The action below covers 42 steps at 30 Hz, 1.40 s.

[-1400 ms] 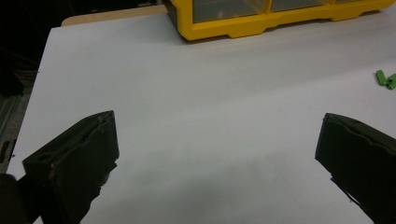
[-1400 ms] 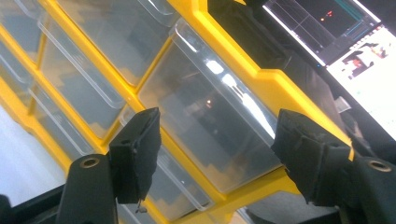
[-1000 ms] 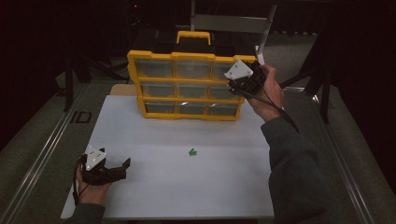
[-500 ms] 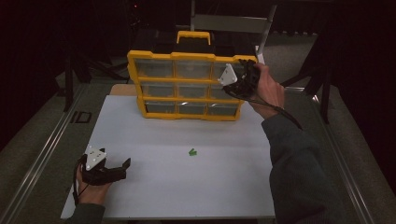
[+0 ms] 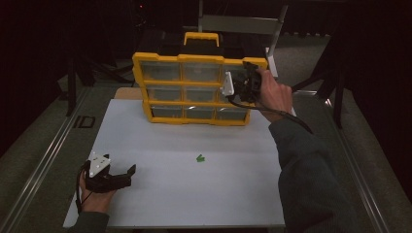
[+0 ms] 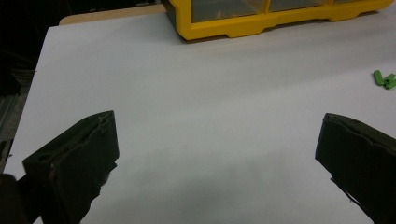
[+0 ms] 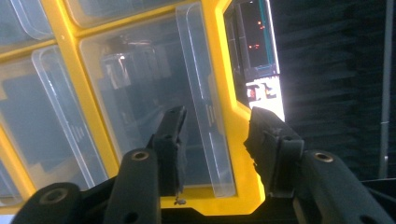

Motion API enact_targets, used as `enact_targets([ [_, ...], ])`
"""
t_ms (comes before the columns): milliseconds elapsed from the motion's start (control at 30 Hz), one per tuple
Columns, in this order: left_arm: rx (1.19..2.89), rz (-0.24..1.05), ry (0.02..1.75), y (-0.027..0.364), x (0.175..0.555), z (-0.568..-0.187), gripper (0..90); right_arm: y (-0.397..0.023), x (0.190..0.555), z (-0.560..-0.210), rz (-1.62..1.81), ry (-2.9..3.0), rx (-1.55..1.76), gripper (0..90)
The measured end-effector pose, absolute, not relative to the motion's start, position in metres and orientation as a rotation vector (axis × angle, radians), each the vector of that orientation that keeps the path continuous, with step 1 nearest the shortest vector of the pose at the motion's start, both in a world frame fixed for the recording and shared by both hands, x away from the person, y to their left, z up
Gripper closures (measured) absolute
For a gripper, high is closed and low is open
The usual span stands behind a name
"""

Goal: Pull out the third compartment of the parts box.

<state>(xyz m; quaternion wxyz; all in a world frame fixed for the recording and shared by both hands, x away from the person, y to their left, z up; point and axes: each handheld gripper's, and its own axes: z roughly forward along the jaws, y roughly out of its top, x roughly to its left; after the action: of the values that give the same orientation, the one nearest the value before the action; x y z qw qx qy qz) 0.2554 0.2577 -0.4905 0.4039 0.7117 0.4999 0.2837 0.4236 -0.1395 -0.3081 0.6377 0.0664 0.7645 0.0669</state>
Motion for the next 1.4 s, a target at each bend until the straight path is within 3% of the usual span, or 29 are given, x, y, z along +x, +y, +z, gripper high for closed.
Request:
enact_targets([
  [600,1.794,0.715,1.264,0.258,0.255,-0.49,0.0,-0.135,0.429,-0.322,0.042,1.685,0.092,71.3],
  [1400,1.801,0.713,1.262,0.258,0.255,-0.49,0.1,-0.133,0.425,-0.332,-0.02,1.613,0.03,77.8],
])
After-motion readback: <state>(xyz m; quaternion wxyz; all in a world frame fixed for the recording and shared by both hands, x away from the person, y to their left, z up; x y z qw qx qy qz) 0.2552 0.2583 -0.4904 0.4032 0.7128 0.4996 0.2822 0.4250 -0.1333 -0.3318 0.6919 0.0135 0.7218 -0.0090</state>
